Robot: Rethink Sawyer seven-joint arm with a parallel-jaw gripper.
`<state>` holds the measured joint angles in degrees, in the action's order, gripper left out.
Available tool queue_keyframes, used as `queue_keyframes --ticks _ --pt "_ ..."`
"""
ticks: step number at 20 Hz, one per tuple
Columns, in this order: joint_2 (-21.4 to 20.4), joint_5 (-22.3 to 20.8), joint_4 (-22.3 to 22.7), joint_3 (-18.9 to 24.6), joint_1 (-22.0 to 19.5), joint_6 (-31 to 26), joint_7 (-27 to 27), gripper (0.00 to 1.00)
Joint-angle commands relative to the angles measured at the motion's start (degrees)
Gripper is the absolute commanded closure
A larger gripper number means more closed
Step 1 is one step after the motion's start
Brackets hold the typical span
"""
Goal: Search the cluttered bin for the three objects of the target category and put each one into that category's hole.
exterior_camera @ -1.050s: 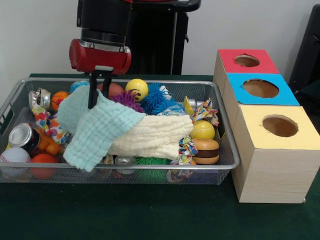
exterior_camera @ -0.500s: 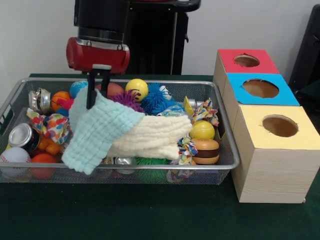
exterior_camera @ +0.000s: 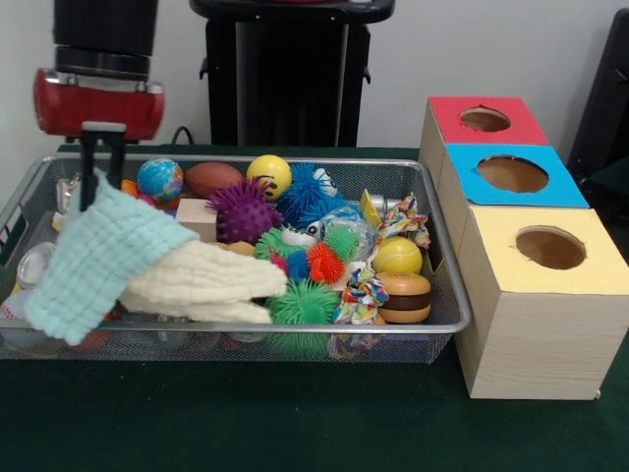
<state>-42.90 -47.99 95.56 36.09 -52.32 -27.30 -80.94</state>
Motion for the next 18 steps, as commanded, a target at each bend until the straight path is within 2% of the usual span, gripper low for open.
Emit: queue_keyframes --ticks 1,6,11,18 --pt "5.8 1.1 -6.3 8.7 -5.8 -11.0 27.6 1.0" --pt "6.1 1.5 -7.8 9.8 -7.8 -13.4 30.6 1.0" --pt "5.5 0.8 -8.1 7.0 -6.0 -16.0 28.4 1.0" --pt "6.0 0.3 -8.1 5.7 -5.0 -15.2 25.3 1.0"
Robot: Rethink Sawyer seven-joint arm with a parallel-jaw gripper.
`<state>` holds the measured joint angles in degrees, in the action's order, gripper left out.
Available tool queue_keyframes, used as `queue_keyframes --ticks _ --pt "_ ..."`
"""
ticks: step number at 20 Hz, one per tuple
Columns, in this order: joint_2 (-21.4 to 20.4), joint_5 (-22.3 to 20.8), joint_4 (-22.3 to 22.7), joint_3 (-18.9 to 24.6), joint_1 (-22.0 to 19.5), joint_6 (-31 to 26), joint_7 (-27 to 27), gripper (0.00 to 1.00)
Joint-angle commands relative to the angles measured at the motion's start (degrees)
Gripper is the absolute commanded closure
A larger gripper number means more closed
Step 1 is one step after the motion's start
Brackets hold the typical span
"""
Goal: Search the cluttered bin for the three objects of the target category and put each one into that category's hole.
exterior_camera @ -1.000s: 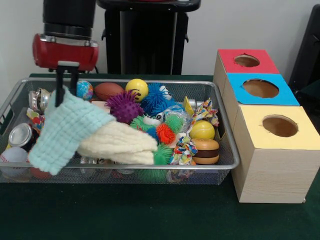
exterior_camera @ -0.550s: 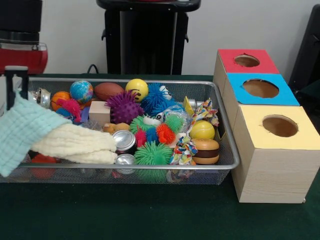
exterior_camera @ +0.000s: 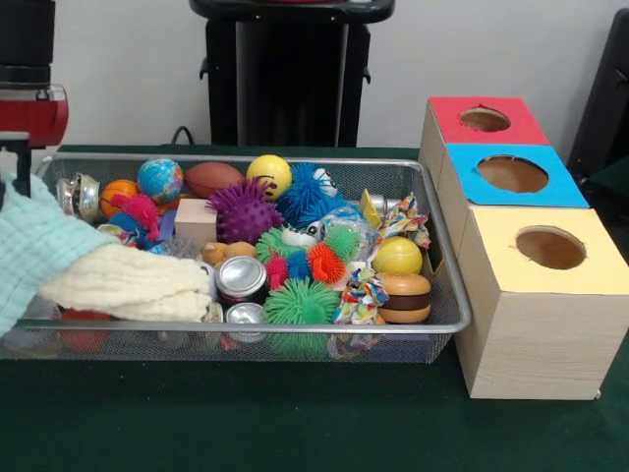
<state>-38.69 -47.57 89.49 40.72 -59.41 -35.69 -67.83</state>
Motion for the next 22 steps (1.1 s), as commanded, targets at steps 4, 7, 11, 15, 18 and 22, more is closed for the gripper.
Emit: queue_keyframes --ticks 4,7,11,15,18,22 --pt "1.7 0.2 -1.7 -0.3 3.0 -7.2 9.8 1.0" --pt "1.5 3.4 0.0 -1.9 3.4 -7.7 3.1 1.0" --pt "1.1 6.9 2.0 -3.8 4.3 -8.1 -2.4 1.0" --pt "0.7 8.6 3.2 -4.8 5.1 -7.6 -1.7 0.0" --pt "0.9 10.3 4.2 -5.3 5.2 -5.7 -4.5 0.0" --pt "0.7 11.4 5.1 -8.6 7.9 -5.4 -8.9 0.0"
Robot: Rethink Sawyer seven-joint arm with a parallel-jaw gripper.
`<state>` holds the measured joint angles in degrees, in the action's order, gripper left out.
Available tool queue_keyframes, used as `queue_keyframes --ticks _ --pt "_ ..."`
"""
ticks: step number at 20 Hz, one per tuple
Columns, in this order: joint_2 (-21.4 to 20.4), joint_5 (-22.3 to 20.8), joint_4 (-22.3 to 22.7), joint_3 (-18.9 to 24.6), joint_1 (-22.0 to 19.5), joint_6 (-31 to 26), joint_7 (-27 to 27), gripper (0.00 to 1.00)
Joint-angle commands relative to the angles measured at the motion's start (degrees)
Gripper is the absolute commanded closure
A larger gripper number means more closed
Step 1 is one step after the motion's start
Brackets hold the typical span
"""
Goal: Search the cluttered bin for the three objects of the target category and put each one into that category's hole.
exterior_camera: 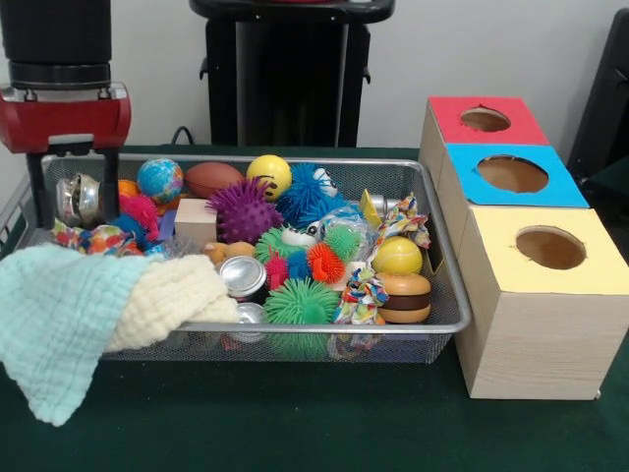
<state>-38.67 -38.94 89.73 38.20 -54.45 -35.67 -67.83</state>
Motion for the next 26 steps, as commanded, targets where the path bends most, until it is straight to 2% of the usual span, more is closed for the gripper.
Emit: queue_keyframes --ticks 1,4,7,9,12,16,19,22,25,26 --pt "0.6 3.0 5.0 -6.9 3.4 -5.4 -9.6 0.0" --pt "0.4 4.8 6.1 -9.7 5.6 -4.9 -13.4 0.0" --pt "-0.1 6.7 7.3 -11.7 7.1 -4.1 -14.7 0.0" --pt "-0.5 9.3 8.8 -12.5 8.1 -5.2 -15.4 0.0" --pt "-1.1 15.2 12.3 -14.0 9.5 -5.1 -20.0 0.0" --pt "-2.1 18.7 15.9 -17.0 12.1 -3.7 -21.9 0.0" --pt "-2.5 19.4 16.9 -19.9 15.0 -3.2 -22.2 0.0" --pt "-2.7 18.1 16.6 -22.9 18.2 -5.7 -20.5 0.0" --pt "-1.9 17.4 16.6 -24.7 20.5 -5.1 -20.3 0.0" --pt "-1.6 16.0 16.7 -24.0 20.3 -3.8 -17.3 0.0"
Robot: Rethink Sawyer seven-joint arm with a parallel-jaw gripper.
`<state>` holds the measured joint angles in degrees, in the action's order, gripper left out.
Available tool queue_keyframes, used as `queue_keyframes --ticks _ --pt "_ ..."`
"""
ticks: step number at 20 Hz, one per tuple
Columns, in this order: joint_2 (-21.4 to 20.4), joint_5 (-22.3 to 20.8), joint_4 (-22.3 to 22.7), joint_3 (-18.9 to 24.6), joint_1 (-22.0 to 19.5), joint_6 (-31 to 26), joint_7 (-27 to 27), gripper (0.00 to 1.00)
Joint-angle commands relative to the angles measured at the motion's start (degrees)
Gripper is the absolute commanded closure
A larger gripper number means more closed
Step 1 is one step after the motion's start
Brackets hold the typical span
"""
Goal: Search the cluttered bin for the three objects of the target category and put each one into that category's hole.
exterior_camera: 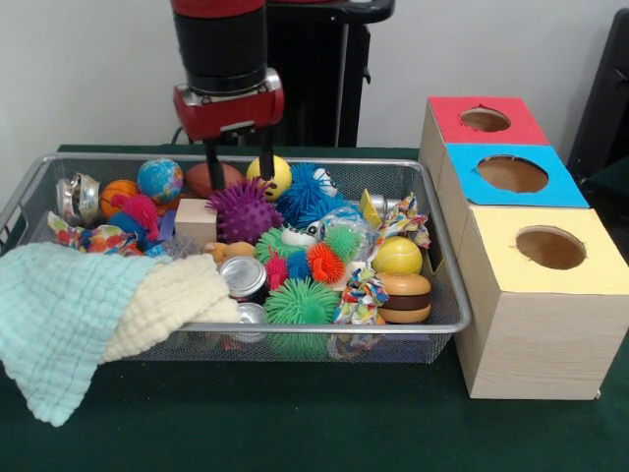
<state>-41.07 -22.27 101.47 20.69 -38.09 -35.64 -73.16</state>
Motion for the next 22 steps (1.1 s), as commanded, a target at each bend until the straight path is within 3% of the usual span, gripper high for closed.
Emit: queue_keyframes --ticks 1,2,4,8,13,22 --pt "0.9 -1.9 5.1 -5.7 3.8 -2.6 -9.1 0.0" --pt "1.2 -5.6 4.9 -4.0 3.3 -1.4 -2.5 0.0" --pt "2.4 -9.2 5.2 -2.0 2.1 2.8 2.7 0.0" --pt "4.1 -13.8 5.1 -0.5 0.8 6.4 4.6 0.0" --pt "5.0 -15.7 3.6 0.8 0.0 8.1 2.4 0.0" --pt "2.9 -15.5 3.4 1.9 -0.3 9.6 -0.4 0.0"
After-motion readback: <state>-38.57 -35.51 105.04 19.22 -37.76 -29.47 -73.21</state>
